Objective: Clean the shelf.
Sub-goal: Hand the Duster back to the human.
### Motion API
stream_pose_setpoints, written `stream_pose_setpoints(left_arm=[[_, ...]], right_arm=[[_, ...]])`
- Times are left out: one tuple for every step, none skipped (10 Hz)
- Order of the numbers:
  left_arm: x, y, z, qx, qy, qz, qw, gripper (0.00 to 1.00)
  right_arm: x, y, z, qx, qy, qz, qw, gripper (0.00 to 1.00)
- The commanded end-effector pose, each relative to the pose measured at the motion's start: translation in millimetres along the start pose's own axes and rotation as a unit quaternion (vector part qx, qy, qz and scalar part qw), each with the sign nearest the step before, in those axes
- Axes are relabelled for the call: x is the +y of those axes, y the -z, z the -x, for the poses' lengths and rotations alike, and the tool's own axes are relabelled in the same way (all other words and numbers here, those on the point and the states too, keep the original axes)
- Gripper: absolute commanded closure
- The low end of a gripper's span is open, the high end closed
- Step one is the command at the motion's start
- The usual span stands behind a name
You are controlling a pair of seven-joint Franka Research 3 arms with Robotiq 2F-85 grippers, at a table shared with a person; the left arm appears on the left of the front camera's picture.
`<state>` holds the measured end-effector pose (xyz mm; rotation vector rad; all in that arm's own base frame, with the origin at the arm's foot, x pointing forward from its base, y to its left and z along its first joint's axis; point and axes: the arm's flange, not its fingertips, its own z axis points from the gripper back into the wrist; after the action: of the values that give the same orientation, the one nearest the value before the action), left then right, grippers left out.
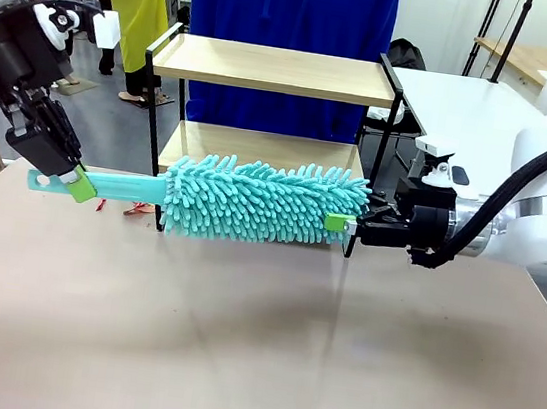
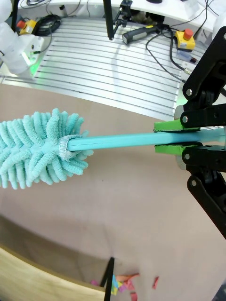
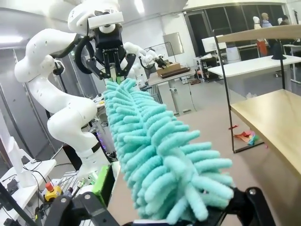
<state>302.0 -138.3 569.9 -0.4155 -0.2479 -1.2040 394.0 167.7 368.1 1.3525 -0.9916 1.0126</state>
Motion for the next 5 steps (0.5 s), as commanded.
stream_pose_setpoints(left_arm=[[-1.3,-1.5,0.0,-0.006,-0.001,0.002,1.000,0.87],[-1.3,-1.5,0.0,-0.006,-0.001,0.002,1.000,0.87],[-1.3,-1.5,0.0,-0.006,-0.001,0.002,1.000,0.87],[-1.3,-1.5,0.0,-0.006,-0.001,0.002,1.000,0.87],[-1.3,-1.5,0.0,-0.006,-0.001,0.002,1.000,0.87]], right_arm=[[-6.8,8.3,-1.5,-0.024,-0.009,-0.009,1.000,0.00],[-6.0,8.8,-1.1,-0.023,-0.009,-0.012,1.000,0.00],[-6.0,8.4,-0.8,-0.020,-0.009,-0.013,1.000,0.00],[-6.9,7.9,-1.7,-0.017,-0.008,-0.019,1.000,0.58],[-6.2,6.6,-0.4,-0.015,-0.009,-0.024,1.000,0.59]])
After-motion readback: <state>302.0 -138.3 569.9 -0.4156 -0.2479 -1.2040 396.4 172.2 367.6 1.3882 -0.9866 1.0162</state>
